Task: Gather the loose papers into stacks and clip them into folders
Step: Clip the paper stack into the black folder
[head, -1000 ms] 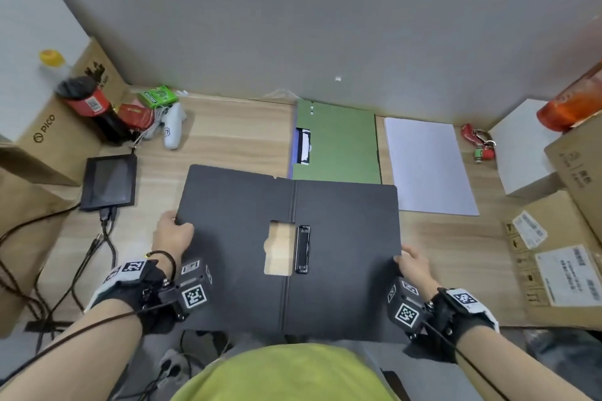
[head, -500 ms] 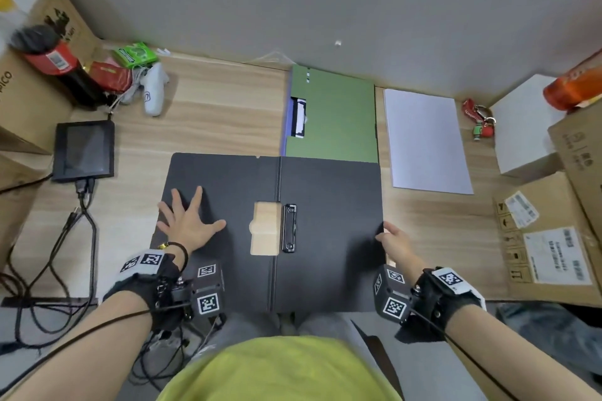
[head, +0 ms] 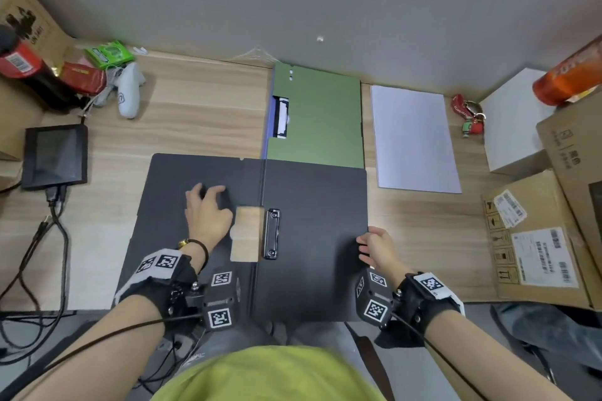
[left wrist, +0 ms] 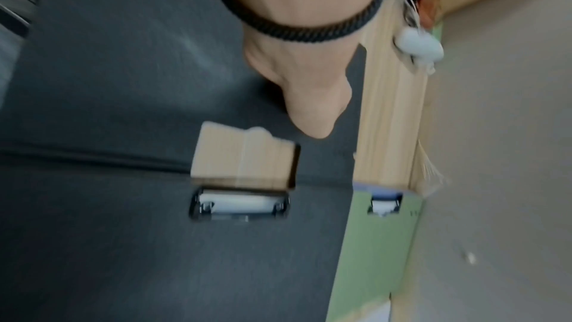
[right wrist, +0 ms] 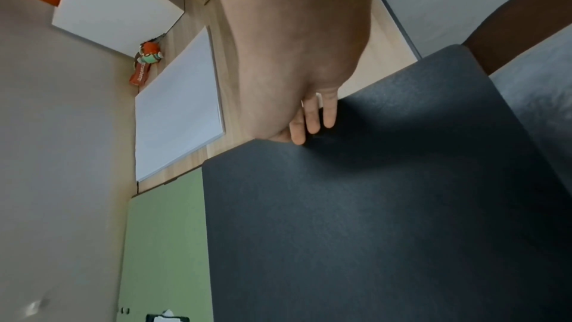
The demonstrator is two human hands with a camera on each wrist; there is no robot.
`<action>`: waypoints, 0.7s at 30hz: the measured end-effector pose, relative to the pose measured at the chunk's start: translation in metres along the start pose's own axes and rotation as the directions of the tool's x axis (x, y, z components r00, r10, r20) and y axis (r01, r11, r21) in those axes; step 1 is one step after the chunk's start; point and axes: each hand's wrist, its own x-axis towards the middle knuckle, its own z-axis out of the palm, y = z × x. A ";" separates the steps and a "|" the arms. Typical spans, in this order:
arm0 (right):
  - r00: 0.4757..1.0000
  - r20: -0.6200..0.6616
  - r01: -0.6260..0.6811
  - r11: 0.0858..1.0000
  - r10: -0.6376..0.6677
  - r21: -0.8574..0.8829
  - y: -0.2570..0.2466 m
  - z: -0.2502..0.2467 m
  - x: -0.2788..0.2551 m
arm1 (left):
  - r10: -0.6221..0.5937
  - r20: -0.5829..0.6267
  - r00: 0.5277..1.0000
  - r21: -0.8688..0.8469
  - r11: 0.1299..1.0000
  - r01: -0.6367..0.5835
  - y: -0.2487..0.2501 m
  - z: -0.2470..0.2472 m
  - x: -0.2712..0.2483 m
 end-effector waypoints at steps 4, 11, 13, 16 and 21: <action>0.998 0.069 -0.017 0.998 0.013 0.062 -0.004 -0.016 0.008 | 0.133 0.054 0.990 -0.051 0.990 -0.130 0.058 0.042 -0.008; 0.997 0.077 0.005 0.989 -0.017 0.147 -0.032 -0.085 0.036 | 0.202 0.188 0.961 -0.154 0.973 -0.175 0.137 0.094 -0.006; 1.000 -0.005 0.026 0.989 -0.026 0.143 -0.042 -0.110 0.049 | 0.161 0.303 0.939 -0.266 0.961 -0.079 0.156 0.110 -0.004; 0.985 -0.140 0.113 0.990 -0.101 0.080 -0.052 -0.144 0.067 | 0.136 0.425 0.895 -0.352 0.936 0.025 0.182 0.136 -0.001; 0.950 -0.241 0.166 0.974 -0.199 -0.152 -0.074 -0.182 0.084 | 0.093 0.555 0.827 -0.420 0.889 0.182 0.219 0.171 0.002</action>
